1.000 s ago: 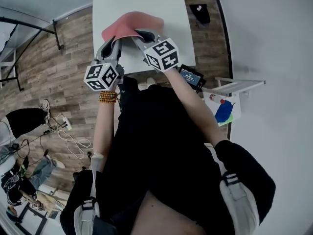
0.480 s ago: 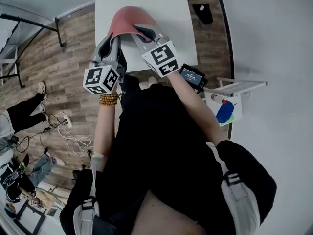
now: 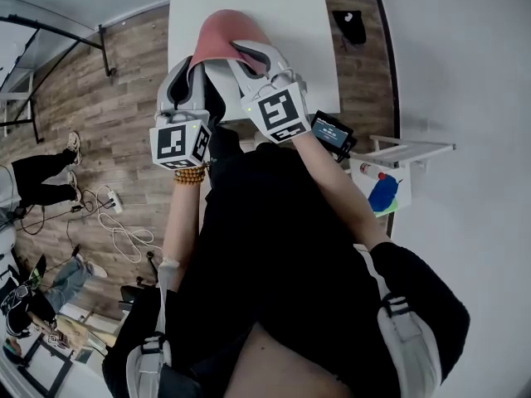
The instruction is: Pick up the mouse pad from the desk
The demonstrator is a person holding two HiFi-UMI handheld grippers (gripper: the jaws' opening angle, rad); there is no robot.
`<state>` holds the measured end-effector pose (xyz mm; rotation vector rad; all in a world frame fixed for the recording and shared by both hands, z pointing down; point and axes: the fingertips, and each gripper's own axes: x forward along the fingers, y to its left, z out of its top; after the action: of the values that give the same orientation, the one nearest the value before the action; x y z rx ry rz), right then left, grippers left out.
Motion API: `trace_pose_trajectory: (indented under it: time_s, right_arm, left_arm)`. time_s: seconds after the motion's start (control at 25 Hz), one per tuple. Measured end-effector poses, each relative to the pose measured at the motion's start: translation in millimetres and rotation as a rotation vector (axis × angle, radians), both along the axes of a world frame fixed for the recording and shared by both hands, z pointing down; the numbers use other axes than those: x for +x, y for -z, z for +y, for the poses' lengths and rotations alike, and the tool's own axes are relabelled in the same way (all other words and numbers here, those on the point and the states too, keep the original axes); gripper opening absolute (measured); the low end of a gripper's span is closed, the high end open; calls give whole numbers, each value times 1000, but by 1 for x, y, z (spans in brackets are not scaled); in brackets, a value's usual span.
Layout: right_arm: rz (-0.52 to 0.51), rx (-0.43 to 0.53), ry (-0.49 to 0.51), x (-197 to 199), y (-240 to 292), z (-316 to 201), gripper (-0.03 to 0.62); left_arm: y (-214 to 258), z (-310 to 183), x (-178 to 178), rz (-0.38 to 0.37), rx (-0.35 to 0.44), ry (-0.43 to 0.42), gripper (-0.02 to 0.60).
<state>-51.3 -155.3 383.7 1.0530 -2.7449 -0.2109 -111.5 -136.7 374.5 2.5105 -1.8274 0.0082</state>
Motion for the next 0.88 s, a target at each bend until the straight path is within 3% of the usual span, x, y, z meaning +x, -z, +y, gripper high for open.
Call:
trace_pose_trajectory:
  time_s: [0.24,0.88]
  right_arm:
    - [-42,85,-43,6,25,6,44]
    - [-127,199,-55,4,82,24,51]
  left_arm:
    - [26,9,5,-81,102,18,28]
    - [82,29,4,-140,273,98,28]
